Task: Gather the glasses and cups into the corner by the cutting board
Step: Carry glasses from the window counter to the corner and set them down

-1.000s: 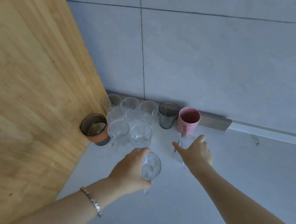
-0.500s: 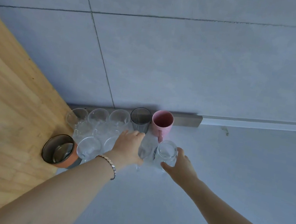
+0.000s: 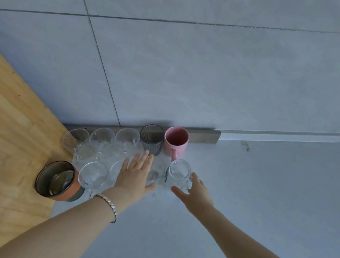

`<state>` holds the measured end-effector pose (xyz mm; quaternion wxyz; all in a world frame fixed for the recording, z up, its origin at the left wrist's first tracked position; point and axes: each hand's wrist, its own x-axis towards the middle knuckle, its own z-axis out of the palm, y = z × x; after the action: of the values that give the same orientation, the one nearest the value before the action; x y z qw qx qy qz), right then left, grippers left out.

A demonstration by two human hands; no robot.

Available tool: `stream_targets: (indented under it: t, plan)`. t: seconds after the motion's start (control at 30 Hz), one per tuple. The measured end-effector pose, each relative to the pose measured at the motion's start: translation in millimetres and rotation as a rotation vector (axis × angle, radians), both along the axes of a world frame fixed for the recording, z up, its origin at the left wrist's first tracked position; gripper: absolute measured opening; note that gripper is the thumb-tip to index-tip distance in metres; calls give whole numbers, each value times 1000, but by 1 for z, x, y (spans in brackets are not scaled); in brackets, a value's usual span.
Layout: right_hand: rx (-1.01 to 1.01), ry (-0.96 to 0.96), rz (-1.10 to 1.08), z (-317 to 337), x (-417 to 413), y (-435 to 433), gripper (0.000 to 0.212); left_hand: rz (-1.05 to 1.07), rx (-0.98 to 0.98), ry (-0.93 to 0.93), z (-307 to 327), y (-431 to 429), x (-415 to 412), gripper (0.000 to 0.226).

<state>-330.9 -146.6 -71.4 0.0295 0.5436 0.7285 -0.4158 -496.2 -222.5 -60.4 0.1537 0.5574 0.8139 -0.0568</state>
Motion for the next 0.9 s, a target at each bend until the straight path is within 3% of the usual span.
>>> stream_targets:
  t: [0.1, 0.17, 0.23, 0.33, 0.4, 0.5, 0.6, 0.7, 0.83, 0.9]
  plan:
    - [-49, -163, 144, 7, 19, 1, 68, -106, 191, 48, 7, -17, 9, 72]
    - [-88, -267, 220, 15, 37, 2, 54, -210, 220, 32, 17, -26, 18, 37]
    - [-102, -363, 270, 22, 57, 1, 49, -192, 136, -135, 29, -29, 33, 8]
    - [-108, -447, 269, 33, 90, -2, 47, -205, -114, -289, 31, -20, 61, 6]
    - [-103, -470, 230, 41, 117, -5, 46, -213, -184, -344, 31, -8, 84, 18]
    - [-100, -475, 150, 52, 168, -12, 47, -300, -215, -353, 40, 16, 134, 29]
    - [-112, -464, 28, 65, 234, -22, 46, -415, -253, -349, 53, 37, 199, 9]
    - [-115, -453, -106, 74, 315, -38, 47, -555, -249, -333, 62, 51, 279, 24]
    - [-118, -480, -256, 96, 441, -67, 48, -740, -249, -291, 71, 61, 401, 4]
    - [-113, -502, -312, 112, 507, -84, 47, -822, -242, -261, 73, 63, 464, 15]
